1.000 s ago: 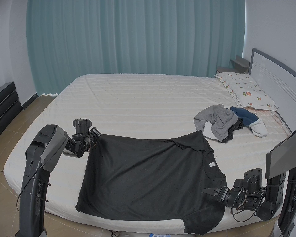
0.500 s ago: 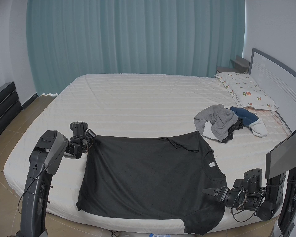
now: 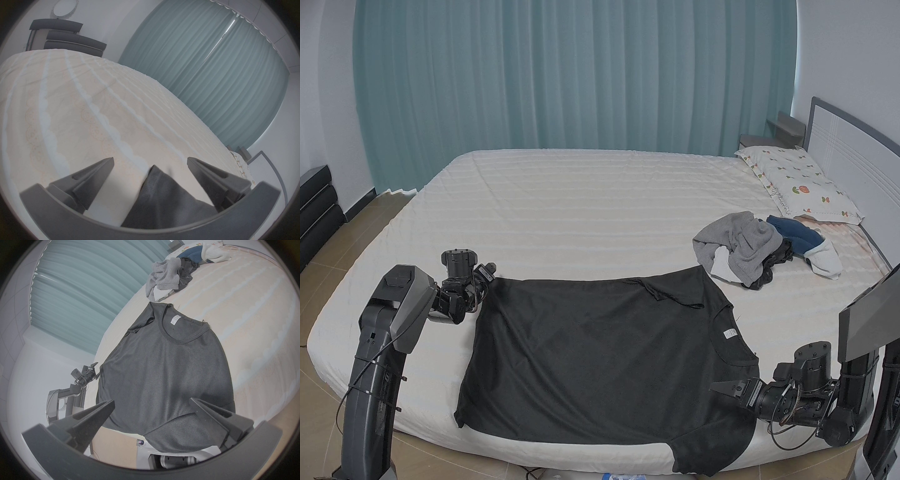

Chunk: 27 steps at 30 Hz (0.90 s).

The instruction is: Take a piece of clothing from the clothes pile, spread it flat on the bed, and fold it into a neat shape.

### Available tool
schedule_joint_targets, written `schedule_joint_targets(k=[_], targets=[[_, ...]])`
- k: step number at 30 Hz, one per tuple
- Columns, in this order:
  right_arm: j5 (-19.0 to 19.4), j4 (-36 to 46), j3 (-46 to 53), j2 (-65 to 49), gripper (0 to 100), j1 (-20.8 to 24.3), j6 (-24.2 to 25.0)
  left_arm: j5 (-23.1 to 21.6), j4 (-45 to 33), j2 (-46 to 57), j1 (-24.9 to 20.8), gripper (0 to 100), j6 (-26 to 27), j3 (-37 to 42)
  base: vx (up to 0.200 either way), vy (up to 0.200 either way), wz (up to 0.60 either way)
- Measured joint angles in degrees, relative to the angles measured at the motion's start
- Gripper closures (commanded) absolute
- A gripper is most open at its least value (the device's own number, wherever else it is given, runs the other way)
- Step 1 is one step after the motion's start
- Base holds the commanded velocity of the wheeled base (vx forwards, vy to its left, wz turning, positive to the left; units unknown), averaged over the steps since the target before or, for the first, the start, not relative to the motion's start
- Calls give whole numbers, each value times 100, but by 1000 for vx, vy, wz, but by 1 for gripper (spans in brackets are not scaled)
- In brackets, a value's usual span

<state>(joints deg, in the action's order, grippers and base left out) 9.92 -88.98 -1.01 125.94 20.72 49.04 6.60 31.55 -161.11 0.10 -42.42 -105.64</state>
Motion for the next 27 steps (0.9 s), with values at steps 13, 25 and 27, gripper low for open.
schedule_joint_targets(k=[13, 25, 27], targets=[[0, 0, 0, 2, 0, 2, 4, -805, 720, 1390, 235, 0, -240, 2733, 0, 0, 0], [11, 2, 0, 66, 0, 2, 6, -1428, 2795, 2673, 304, 0, -312, 6234, -83, 0, 0], [11, 0, 0, 74, 0, 2, 6, -1477, 3215, 2789, 304, 0, -319, 6755, -100, 0, 0]])
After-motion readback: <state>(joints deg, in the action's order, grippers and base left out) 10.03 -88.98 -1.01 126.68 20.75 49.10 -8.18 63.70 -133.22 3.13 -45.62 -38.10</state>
